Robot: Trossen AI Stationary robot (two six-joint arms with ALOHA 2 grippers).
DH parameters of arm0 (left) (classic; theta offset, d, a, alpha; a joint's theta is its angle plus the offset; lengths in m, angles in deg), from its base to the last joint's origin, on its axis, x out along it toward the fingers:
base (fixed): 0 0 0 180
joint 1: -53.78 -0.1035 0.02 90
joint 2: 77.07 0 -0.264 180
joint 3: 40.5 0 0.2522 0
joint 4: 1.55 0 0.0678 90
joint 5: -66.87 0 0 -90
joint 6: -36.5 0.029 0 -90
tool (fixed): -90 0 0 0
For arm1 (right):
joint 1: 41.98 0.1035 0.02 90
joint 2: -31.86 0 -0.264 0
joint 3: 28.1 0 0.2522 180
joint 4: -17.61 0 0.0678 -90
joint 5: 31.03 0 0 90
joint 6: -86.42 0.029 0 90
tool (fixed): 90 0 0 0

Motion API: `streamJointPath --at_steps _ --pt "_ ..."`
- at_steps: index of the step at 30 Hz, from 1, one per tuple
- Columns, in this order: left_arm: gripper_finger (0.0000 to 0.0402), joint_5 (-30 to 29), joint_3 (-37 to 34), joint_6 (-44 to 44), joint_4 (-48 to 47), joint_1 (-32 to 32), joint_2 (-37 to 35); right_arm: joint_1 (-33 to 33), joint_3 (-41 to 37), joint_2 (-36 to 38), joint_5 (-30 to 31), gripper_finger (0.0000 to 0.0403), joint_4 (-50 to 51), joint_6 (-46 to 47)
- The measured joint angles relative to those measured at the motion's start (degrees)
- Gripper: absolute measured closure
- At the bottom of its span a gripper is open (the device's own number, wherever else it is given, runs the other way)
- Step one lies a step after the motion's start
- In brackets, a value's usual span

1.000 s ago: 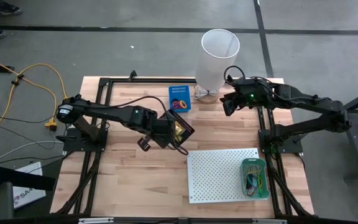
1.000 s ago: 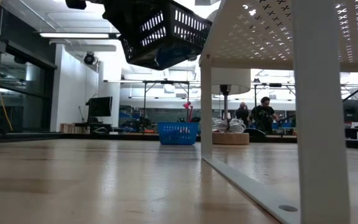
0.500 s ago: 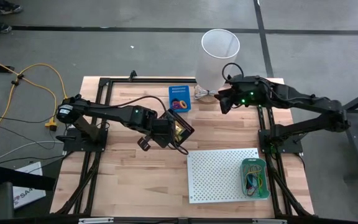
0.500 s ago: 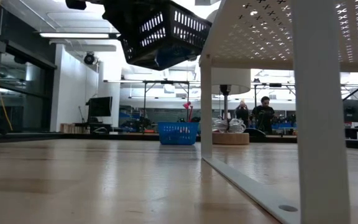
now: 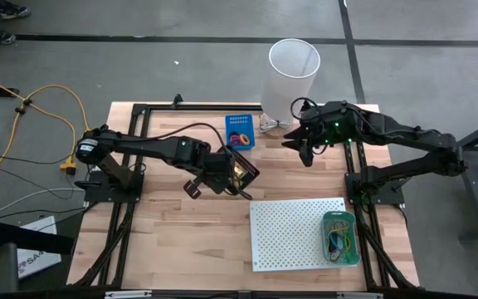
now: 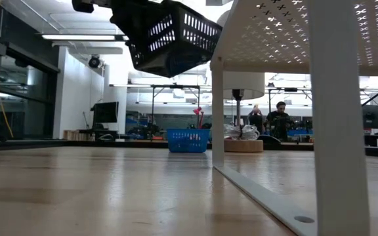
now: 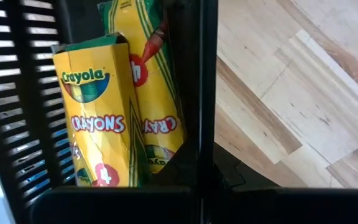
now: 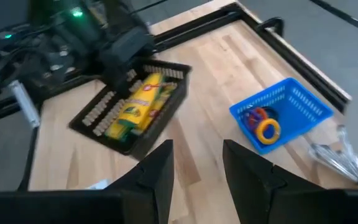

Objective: Pick & Place Office Desk Supplies
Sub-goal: Put the black bin with the crayon boxes on the shelf

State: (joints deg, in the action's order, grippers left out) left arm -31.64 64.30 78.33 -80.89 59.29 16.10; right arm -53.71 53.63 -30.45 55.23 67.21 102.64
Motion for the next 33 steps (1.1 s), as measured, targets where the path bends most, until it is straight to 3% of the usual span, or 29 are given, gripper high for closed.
streamJointPath --at_steps 5,12,22,33 --pt "0.0401 0.0 0.0 1.8 0.0 -0.2 0.0 0.0 0.0 0.0 -4.3 0.0277 0.0 -1.6" --pt "0.0401 0.0 0.2 6.0 -0.1 -0.2 0.0 0.0 0.0 -1.0 -15.0 0.0277 0.3 -12.0" --pt "0.0401 3.4 2.5 6.3 -1.5 -2.6 -0.1 0.2 0.0 -9.3 -18.8 0.0277 -0.3 -19.5" --pt "0.0401 11.7 3.0 7.2 -2.5 -6.7 -0.1 0.2 0.0 -9.3 -18.8 0.0277 -2.3 -27.2"
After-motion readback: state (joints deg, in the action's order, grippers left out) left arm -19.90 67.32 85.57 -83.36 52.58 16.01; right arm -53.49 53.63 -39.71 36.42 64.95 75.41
